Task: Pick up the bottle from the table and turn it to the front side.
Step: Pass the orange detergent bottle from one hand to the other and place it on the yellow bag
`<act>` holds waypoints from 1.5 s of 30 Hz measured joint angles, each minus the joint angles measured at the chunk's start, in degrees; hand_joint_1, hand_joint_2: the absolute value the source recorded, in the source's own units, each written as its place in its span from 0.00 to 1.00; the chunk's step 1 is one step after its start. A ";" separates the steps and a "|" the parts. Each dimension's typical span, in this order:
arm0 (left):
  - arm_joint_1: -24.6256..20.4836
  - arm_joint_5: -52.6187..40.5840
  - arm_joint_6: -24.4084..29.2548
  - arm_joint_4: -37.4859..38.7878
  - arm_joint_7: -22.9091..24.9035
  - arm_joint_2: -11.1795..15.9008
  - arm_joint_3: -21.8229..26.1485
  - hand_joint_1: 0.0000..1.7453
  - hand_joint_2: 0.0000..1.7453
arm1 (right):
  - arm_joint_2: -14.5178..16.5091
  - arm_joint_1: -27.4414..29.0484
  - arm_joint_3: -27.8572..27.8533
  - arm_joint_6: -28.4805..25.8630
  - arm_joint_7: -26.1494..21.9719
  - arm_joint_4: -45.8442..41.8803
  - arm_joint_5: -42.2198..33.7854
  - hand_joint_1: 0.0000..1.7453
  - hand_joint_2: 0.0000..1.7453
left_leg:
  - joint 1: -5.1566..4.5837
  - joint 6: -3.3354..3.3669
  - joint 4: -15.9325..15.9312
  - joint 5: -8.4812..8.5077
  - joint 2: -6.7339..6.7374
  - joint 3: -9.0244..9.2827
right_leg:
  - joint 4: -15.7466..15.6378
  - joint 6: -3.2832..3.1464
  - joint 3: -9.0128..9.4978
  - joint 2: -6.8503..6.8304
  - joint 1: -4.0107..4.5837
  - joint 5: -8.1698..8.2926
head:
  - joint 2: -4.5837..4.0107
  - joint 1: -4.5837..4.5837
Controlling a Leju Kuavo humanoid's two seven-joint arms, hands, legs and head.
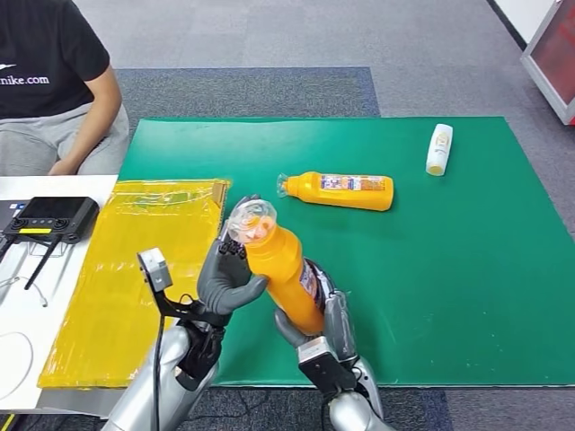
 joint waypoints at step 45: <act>-13.50 0.22 -4.39 11.18 10.89 1.04 -9.33 0.00 1.00 | 0.12 -0.14 1.23 -7.40 -4.58 1.00 -5.67 1.00 1.00 | 0.00 0.00 0.01 0.01 -0.01 -0.16 | 0.02 0.01 -0.16 -0.01 0.00 0.02 | 0.00 -0.01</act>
